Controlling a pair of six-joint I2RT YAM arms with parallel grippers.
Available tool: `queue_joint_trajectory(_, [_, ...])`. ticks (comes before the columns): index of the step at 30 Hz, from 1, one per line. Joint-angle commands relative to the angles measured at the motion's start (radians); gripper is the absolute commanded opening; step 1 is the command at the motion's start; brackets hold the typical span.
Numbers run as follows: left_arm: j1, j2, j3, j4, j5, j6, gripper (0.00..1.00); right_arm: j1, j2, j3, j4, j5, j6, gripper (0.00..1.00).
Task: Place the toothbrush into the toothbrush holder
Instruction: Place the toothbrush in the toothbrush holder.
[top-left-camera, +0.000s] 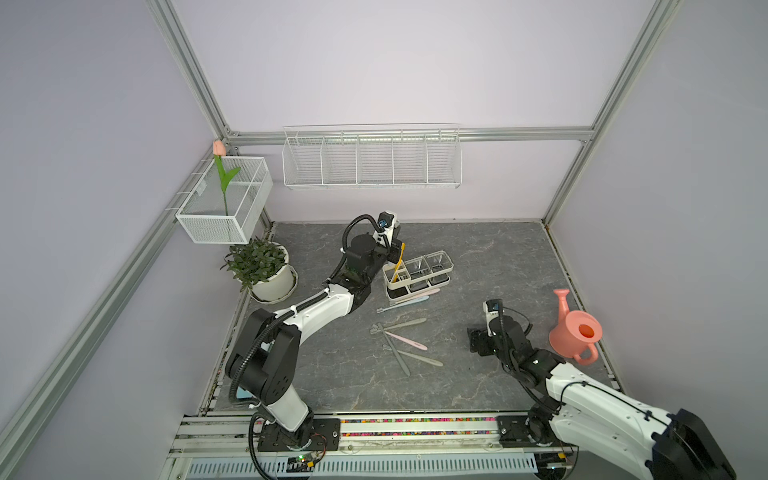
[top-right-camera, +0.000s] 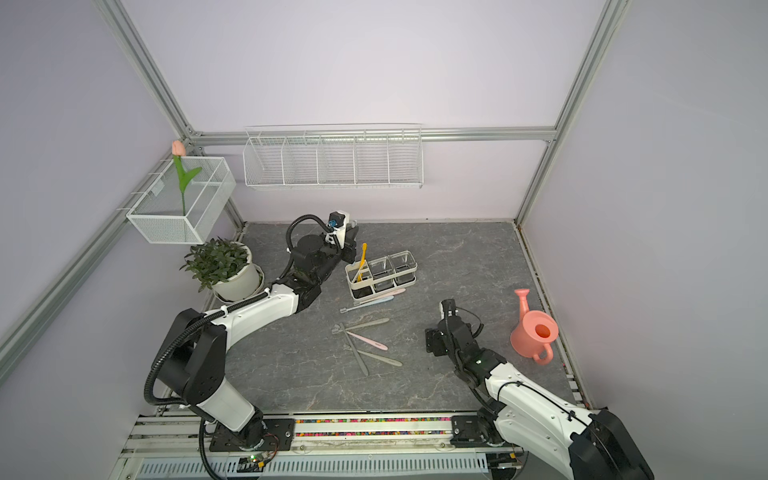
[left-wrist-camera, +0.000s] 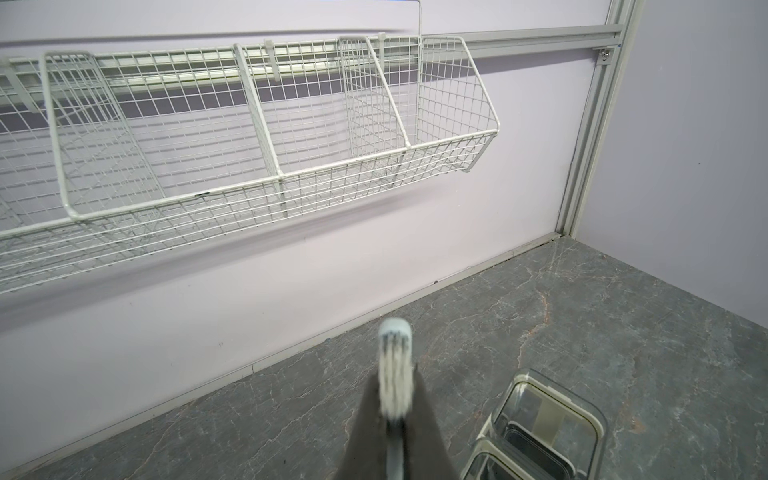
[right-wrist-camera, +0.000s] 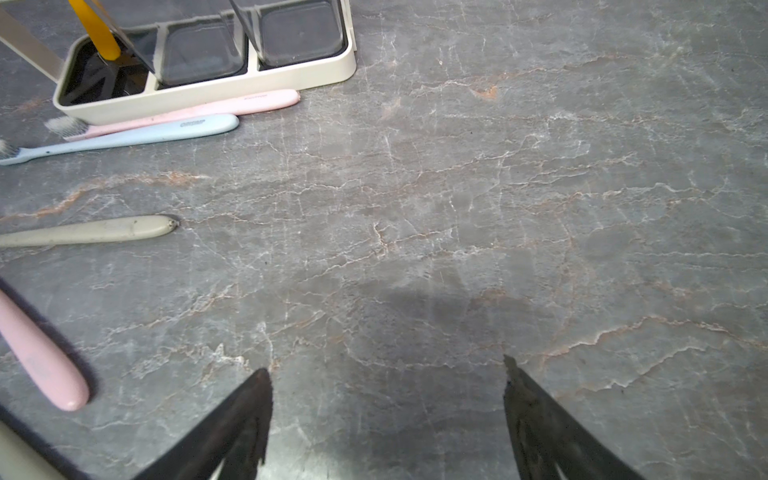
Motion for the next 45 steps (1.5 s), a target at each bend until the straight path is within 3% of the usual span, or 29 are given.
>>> queue_joint_trajectory(1, [-0.002, 0.026, -0.02, 0.068, 0.001, -0.003, 0.0, -0.007, 0.003, 0.023, 0.014, 0.012, 0.004, 0.89])
queue_joint_trajectory(45, [0.011, 0.107, -0.217, 0.257, -0.031, -0.112, 0.0, -0.007, 0.006, 0.024, 0.009, 0.037, 0.009, 0.89])
